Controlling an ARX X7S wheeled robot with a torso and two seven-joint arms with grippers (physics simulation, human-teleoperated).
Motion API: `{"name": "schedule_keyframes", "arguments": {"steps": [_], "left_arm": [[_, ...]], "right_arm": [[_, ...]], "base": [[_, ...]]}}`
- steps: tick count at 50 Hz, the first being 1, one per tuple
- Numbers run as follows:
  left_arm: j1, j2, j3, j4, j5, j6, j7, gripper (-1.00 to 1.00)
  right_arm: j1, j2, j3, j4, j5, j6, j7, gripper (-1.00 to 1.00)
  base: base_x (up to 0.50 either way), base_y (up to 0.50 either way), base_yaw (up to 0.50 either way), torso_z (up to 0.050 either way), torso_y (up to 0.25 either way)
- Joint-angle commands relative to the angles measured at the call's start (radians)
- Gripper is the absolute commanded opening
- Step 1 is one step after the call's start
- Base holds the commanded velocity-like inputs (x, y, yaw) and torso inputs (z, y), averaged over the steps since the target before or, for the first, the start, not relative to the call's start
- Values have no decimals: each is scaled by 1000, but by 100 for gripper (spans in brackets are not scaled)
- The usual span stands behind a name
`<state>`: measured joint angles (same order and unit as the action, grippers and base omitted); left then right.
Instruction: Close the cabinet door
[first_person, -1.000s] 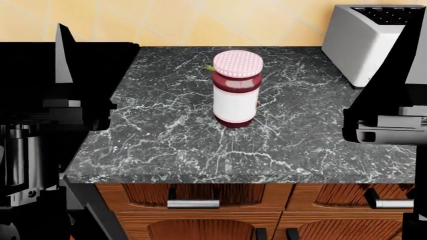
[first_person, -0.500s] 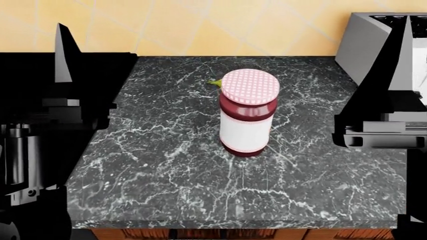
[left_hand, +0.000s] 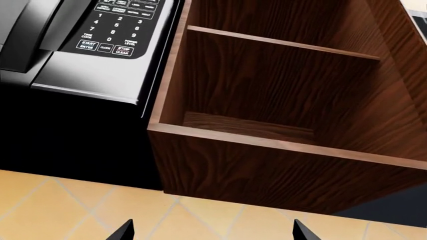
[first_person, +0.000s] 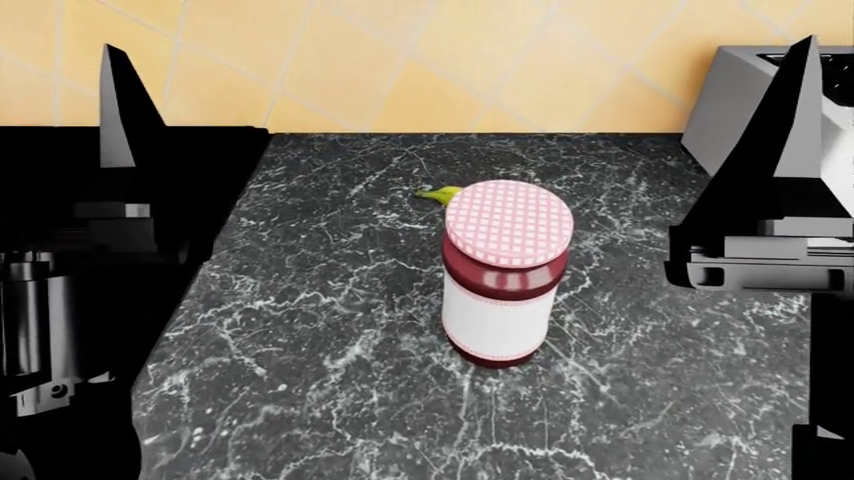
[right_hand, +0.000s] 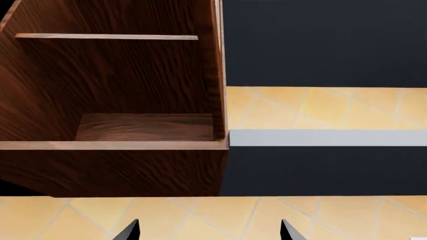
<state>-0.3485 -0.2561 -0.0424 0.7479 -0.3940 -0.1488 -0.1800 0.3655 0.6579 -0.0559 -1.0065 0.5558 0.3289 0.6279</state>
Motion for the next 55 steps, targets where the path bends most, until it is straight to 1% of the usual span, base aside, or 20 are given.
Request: {"name": "schedule_keyframes", "arguments": {"steps": [1,34,35,36,41,45,49,55], "left_arm": [[1,-4,0,-2,-2,20,-1,100],[1,-18,8,-7,-12,19,-24,100],[-3,-15,-3,-6,-45,7,-31,100],[-6,-18,-1,-6,-41,2,-34,100],[-2,-21,4,-2,-46,0,-34,100],[-2,-23,7,-5,-44,3,-33,100],[-3,-26,7,-5,-46,5,-35,100],[-2,-27,9,-8,-46,10,-36,100]], "right_arm": [[0,11,-5,3,5,-3,13,100],[-2,57,7,-6,39,-17,53,100],[3,67,27,-9,62,-13,63,100],[9,75,42,-13,79,-6,75,100],[77,141,194,8,299,-2,152,100],[136,188,259,41,419,-1,183,100],[133,173,304,83,511,-38,191,100],[145,169,346,125,588,-63,212,100]], "base": [[0,0,0,50,16],[0,0,0,50,15],[0,0,0,50,35],[0,0,0,50,33],[0,0,0,0,0],[0,0,0,0,0],[0,0,0,0,0],[0,0,0,0,0]]}}
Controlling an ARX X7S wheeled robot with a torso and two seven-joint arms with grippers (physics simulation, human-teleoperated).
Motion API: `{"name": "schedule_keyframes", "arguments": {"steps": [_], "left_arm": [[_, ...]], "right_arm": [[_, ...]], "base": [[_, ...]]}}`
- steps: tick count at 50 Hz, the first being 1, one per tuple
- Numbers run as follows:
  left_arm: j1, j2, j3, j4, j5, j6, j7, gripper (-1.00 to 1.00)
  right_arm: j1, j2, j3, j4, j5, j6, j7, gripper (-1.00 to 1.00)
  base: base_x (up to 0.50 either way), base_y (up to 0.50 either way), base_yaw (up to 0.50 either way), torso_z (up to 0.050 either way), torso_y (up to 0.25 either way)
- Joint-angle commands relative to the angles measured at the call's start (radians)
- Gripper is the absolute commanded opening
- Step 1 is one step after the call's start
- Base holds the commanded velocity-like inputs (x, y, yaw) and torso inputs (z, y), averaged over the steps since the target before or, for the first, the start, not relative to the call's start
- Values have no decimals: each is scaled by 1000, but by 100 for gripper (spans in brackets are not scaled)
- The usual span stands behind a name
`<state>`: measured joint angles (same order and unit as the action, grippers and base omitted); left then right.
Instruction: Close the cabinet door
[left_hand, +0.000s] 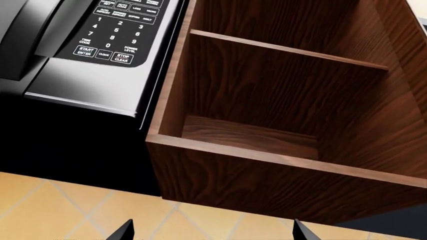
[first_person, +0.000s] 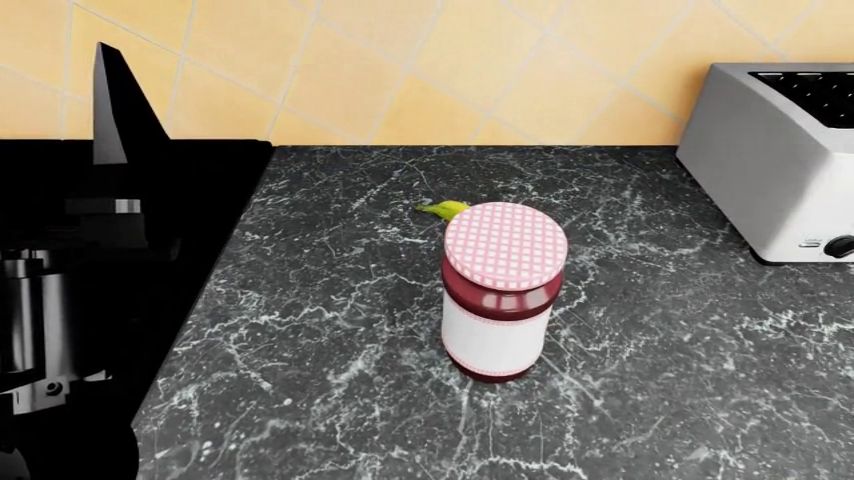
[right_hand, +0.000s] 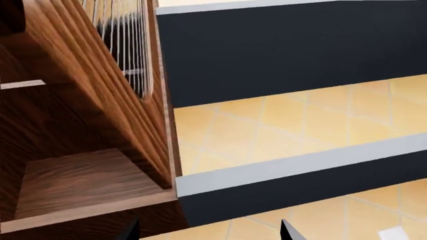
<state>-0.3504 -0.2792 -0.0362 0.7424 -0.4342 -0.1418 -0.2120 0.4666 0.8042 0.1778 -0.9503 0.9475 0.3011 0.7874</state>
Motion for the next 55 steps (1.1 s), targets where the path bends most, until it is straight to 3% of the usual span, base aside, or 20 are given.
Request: {"name": "schedule_keyframes", "arguments": {"steps": [1,11,23,36,45,55], "left_arm": [[0,-4,3,-3,-7,3,-4,100],[-1,-8,8,-8,-4,8,-7,100],[-1,-10,18,-21,-3,13,-9,100],[3,-15,29,-30,0,21,-7,100],[4,-20,33,-32,-2,24,-8,100],[10,-25,40,-28,-2,27,-9,100]], "right_arm": [[47,24,116,72,200,-37,54,100],[185,55,94,106,271,-27,115,100],[724,97,-212,235,306,176,124,100],[1161,-39,-527,508,86,375,-56,100],[1300,-114,-693,704,-102,382,-202,100],[1324,-143,-788,786,-201,361,-277,100]], "base": [[0,0,0,0,0],[0,0,0,0,0],[0,0,0,0,0],[0,0,1,0,0],[2,0,3,5,0],[0,0,0,2,0]]}}
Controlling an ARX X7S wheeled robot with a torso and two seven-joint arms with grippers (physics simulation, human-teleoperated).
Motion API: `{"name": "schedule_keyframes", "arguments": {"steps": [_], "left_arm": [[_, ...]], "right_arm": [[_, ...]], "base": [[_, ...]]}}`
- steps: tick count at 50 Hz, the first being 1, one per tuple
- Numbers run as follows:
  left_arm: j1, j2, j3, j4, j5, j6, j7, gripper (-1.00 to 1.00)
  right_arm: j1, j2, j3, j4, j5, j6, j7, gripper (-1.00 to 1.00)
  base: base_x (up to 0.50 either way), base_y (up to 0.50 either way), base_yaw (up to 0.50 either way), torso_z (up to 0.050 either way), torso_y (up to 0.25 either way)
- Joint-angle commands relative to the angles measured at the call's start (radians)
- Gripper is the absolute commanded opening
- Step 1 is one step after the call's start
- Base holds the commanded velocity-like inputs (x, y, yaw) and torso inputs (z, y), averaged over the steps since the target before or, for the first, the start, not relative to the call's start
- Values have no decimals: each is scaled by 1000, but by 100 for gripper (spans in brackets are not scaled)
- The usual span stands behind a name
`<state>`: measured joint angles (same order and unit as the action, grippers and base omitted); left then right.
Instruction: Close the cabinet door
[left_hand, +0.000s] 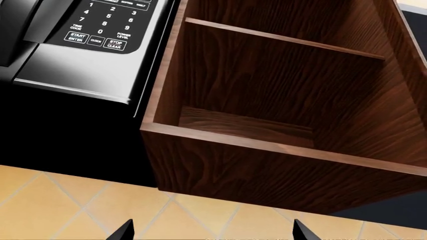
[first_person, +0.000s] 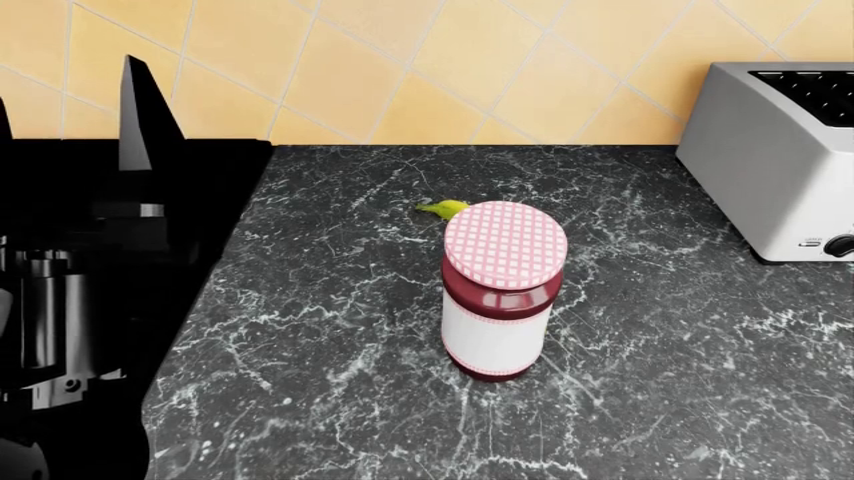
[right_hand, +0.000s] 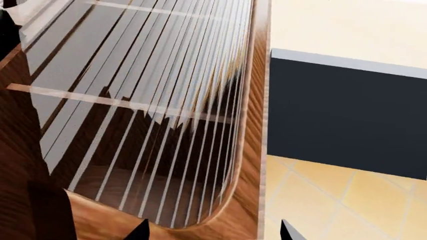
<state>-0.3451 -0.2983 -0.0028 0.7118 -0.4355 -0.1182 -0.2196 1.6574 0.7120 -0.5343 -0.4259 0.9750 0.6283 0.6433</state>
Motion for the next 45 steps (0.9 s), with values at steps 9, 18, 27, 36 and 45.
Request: {"name": "schedule_keyframes", "arguments": {"steps": [9,18,27,36,45], "left_arm": [[11,-12,5,5,2,6,-6,100],[23,-26,-13,21,-4,4,-17,100],[45,-47,-45,43,-4,-2,-36,100],[69,-62,-71,60,4,-5,-55,100],[92,-77,-99,82,4,-11,-73,100]], "right_arm": [[191,-98,-175,392,-345,-1,-217,100],[223,-160,-234,510,-420,-50,-260,100],[225,-236,-263,624,-457,-135,-302,100],[222,-302,-278,731,-480,-219,-344,100],[224,-371,-301,831,-505,-293,-383,100]], "base": [[5,0,3,4,0],[1,0,0,1,0],[0,0,0,2,0],[7,0,4,1,0],[5,0,5,2,0]]}}
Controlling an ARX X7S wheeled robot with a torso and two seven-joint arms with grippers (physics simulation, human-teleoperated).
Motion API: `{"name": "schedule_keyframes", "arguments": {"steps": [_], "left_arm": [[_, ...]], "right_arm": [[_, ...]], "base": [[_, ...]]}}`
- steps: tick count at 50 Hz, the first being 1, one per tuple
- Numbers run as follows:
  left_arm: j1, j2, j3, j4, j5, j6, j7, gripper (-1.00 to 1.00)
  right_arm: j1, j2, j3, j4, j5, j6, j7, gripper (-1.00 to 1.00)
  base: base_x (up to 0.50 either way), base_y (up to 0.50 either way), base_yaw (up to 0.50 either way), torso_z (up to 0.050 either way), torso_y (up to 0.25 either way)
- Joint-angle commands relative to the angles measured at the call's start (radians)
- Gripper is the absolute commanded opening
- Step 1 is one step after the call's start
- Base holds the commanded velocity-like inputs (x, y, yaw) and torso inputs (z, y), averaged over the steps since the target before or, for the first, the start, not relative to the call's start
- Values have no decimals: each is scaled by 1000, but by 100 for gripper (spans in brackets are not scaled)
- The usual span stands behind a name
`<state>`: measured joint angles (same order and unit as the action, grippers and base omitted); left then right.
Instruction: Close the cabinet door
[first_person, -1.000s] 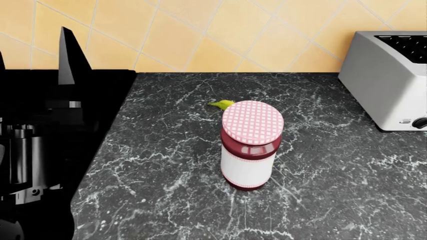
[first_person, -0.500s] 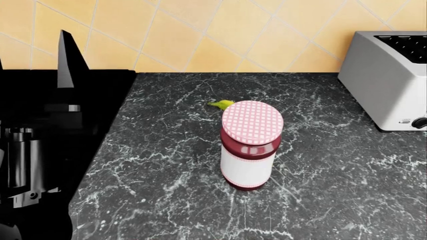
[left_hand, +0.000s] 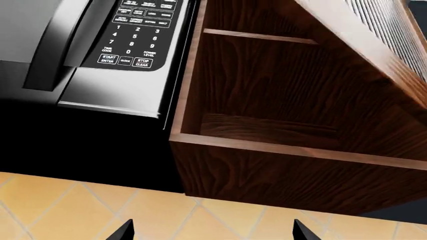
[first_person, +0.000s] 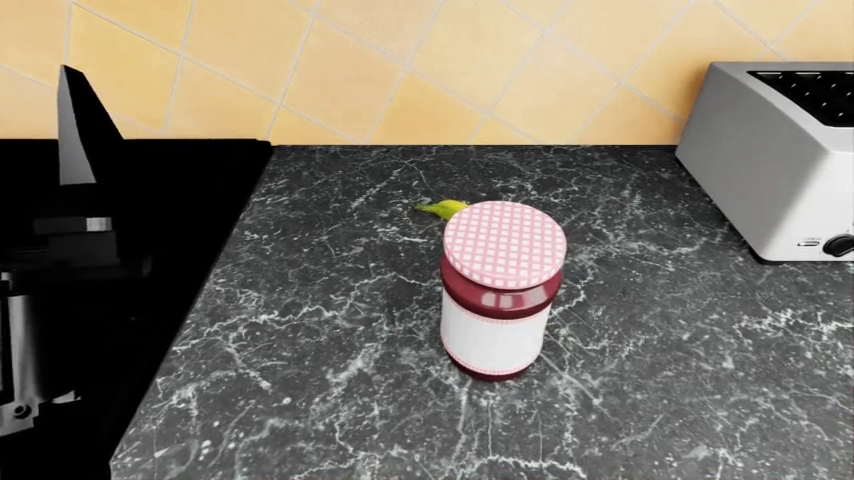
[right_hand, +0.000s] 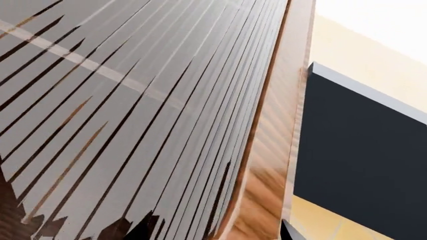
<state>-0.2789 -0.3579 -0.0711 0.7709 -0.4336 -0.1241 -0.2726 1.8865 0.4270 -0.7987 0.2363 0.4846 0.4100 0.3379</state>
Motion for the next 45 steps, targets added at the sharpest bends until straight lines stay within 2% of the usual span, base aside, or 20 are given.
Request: {"name": "schedule_keyframes", "arguments": {"steps": [1,6,26,32,35,45], "left_arm": [[28,-20,-35,26,1,-7,-23,100],[39,-27,-49,38,-1,-10,-32,100],[95,-54,-117,83,-13,-19,-66,100],[119,-63,-144,103,-17,-21,-79,100],[132,-65,-154,109,-12,-18,-82,100],[149,-74,-176,117,-11,-17,-92,100]], "right_arm": [[-1,-97,-40,191,-21,-89,-83,100],[-8,-145,-83,259,-55,-131,-119,100],[-12,-280,-93,582,-98,-352,-180,100],[7,-343,-91,770,-115,-470,-212,100],[33,-411,-91,961,-128,-583,-242,100],[31,-427,-393,1022,137,-655,-188,100]], "base": [[13,0,4,0,0],[2,0,4,2,0],[4,3,5,0,0],[4,3,6,2,0],[7,3,6,0,0],[5,3,6,0,0]]}}
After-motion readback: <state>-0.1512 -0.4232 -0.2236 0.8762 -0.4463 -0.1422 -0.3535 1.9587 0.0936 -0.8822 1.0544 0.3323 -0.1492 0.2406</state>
